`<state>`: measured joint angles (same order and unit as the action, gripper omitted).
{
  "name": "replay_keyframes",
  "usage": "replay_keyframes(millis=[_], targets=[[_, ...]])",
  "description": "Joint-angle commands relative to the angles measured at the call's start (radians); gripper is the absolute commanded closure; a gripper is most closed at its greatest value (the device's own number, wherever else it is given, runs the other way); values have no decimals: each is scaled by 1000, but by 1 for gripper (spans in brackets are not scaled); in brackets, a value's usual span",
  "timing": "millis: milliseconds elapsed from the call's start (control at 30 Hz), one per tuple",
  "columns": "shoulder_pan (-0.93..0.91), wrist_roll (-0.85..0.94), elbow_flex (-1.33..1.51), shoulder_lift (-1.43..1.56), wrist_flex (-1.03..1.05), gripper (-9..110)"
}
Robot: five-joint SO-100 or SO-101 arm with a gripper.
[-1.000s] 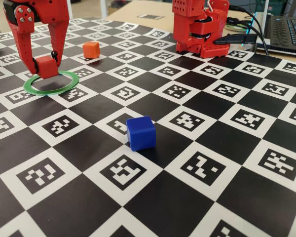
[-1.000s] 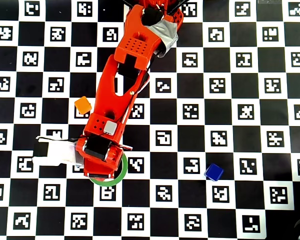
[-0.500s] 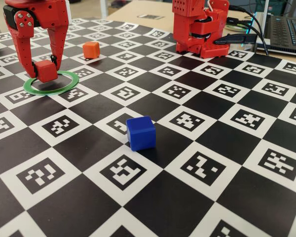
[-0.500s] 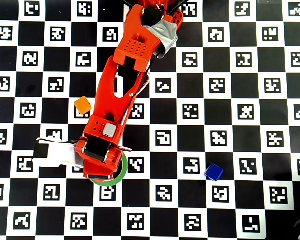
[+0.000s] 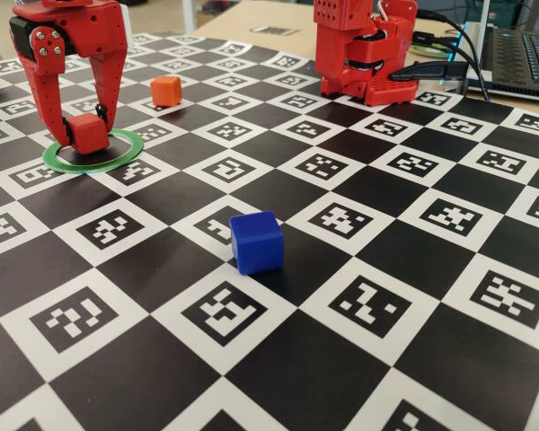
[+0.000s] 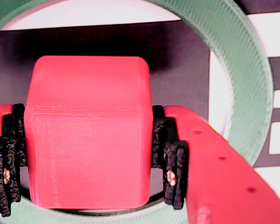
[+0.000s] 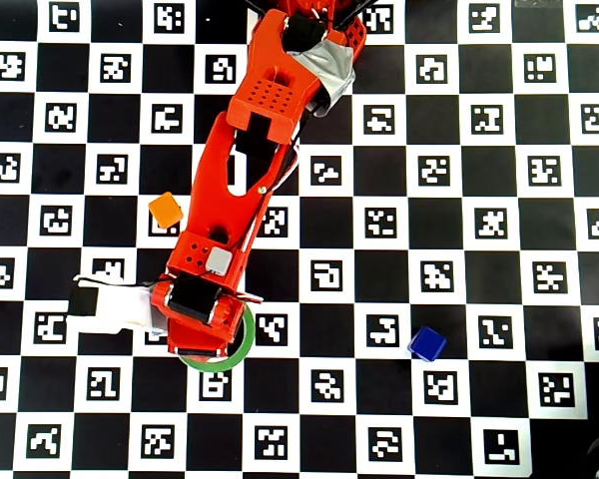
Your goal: Grab the red cube then put it in the green circle then put the blue cube on top and finally the orange cube on top
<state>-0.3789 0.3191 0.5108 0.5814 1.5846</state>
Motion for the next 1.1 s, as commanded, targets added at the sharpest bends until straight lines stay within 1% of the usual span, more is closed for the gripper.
replay_keyframes(millis=[0, 100, 200, 233, 300, 400, 833, 1067], targets=[[2, -8, 0, 48, -15, 95], [2, -11, 2, 48, -15, 94], [2, -20, 3, 51, -14, 92], [2, -18, 3, 51, -11, 88], [3, -17, 3, 54, -2, 74], [3, -18, 2, 60, 12, 67], [8, -78, -89, 179, 138, 58], [34, -146, -104, 356, 222, 58]])
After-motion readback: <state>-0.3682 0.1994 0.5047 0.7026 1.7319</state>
